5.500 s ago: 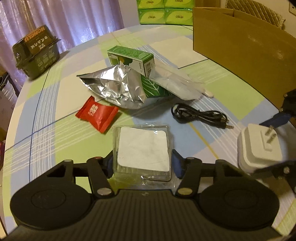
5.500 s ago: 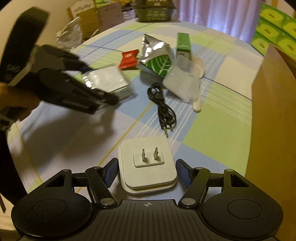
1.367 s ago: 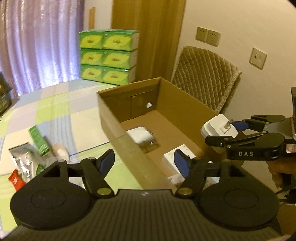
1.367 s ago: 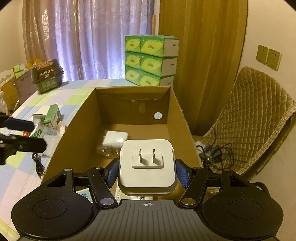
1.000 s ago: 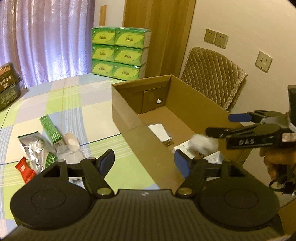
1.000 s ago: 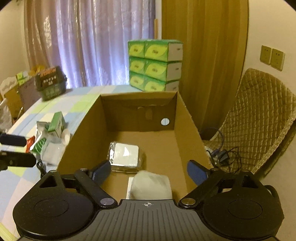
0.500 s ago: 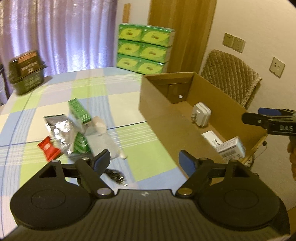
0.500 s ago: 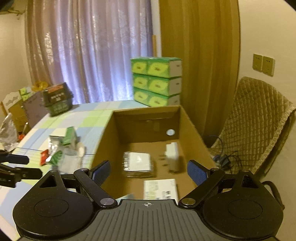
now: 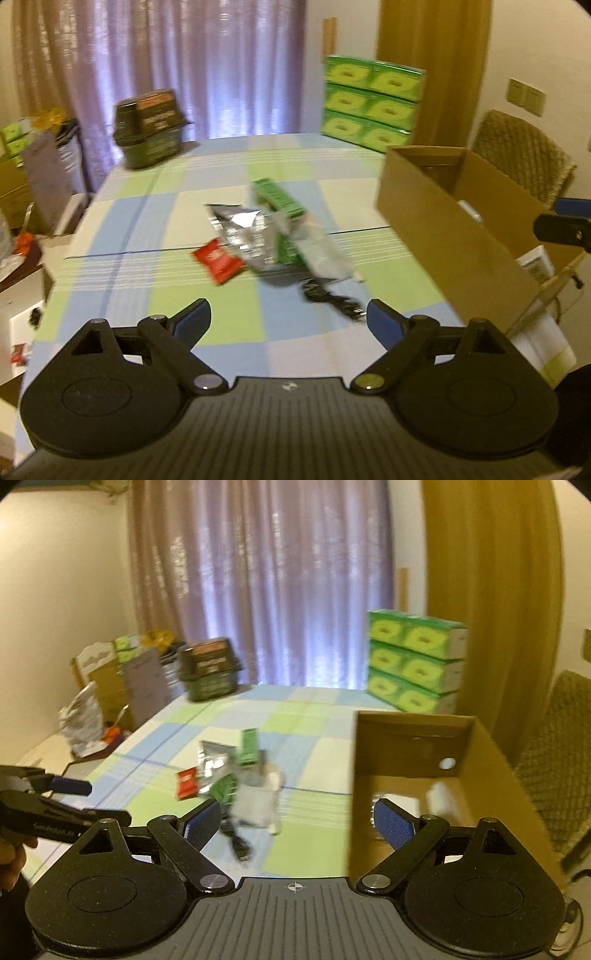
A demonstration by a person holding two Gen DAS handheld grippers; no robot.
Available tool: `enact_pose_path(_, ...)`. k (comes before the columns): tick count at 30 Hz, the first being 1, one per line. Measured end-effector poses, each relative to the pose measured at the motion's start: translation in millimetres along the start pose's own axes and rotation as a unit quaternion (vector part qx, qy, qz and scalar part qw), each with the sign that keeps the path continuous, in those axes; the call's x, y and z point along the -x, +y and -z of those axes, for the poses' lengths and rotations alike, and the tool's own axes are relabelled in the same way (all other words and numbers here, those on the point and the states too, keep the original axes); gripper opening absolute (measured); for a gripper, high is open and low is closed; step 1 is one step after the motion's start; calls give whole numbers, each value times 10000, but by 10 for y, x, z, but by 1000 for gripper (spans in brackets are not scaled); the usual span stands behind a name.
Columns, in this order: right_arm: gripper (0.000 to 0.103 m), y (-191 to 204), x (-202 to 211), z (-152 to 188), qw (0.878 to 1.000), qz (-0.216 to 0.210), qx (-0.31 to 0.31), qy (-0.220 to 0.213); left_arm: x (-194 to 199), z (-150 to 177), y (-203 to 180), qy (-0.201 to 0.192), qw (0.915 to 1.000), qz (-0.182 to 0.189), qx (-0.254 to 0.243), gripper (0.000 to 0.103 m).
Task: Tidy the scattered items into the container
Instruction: 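Return both tools to the table toward the cable and candy packet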
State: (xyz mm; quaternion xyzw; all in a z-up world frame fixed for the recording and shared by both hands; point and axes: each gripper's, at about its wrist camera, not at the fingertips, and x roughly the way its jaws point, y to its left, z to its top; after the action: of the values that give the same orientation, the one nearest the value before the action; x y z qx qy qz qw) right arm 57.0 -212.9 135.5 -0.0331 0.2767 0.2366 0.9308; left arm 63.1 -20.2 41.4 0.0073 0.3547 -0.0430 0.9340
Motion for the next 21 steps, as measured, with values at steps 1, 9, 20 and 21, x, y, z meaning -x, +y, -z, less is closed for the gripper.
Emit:
enact_pose_path(1,95,57,-32,14,10000,-55,31,43,23,18,61,0,10000,-50,35,89)
enact_pose_path(9,95,351,-286,186,9975,-401,268,516,103,165,353,60,9995,-207,247,91)
enact_pose_path(20,94,563,-602,312,9917,-576,673,931,-36,203,439,149,9997,-193,67,96)
enact_pose_path(21,94,581,-640,323,9917,-541,719,917,-62,200,451,165,9997,-202,38,96)
